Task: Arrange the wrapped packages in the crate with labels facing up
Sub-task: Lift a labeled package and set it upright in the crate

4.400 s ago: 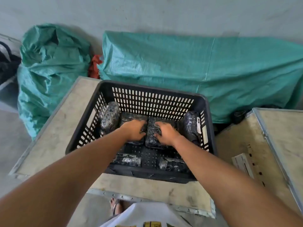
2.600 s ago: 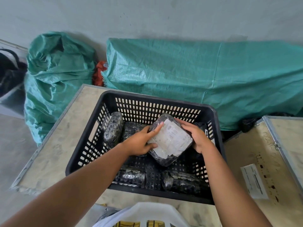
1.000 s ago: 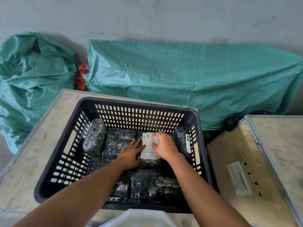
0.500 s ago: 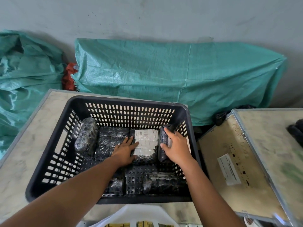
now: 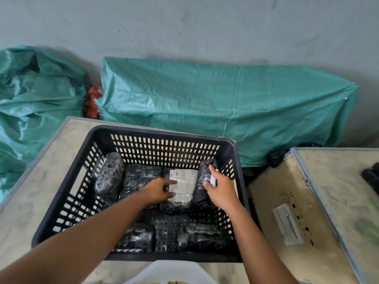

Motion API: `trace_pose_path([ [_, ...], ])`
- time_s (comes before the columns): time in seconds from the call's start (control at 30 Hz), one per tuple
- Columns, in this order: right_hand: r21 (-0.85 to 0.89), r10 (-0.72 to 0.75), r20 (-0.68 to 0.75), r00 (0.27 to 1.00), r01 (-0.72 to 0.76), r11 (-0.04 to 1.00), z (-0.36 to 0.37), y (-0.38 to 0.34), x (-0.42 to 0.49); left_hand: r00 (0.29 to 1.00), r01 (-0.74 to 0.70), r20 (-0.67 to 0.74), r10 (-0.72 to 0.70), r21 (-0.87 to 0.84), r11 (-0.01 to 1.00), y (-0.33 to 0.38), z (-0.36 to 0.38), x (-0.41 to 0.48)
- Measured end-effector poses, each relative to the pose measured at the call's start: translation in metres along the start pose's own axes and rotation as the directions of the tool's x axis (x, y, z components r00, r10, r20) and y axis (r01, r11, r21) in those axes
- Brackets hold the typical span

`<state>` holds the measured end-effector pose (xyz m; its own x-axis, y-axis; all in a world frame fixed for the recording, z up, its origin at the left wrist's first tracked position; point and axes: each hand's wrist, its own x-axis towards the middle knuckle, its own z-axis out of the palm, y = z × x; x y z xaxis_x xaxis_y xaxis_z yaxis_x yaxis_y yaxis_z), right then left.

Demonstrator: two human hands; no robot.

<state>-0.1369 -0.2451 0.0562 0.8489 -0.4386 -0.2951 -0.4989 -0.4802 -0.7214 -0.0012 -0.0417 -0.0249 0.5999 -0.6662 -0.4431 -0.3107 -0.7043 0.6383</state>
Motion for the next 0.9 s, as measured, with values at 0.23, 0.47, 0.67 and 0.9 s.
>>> trace_pose_path([
  [0.23,0.293,-0.013,-0.140,0.990,0.054,0.955,-0.040,-0.040,-0.013,0.935,-0.335,-0.207,0.289,-0.240,0.911,0.056,-0.031,-0.054],
  [0.47,0.635,-0.025,-0.051,0.998,0.051,0.770,-0.042,-0.077,-0.020,0.514,-0.659,-0.581,0.630,0.202,0.724,0.082,-0.012,-0.076],
  [0.67,0.595,-0.180,-0.003,0.984,0.146,0.790,-0.052,-0.082,-0.031,0.361,-0.720,-0.669,0.650,0.242,0.650,0.079,-0.031,-0.086],
  [0.9,0.108,-0.308,-0.181,0.934,0.330,0.938,-0.045,-0.057,-0.024,0.749,-0.592,-0.634,0.191,-0.513,0.621,0.084,-0.058,-0.094],
])
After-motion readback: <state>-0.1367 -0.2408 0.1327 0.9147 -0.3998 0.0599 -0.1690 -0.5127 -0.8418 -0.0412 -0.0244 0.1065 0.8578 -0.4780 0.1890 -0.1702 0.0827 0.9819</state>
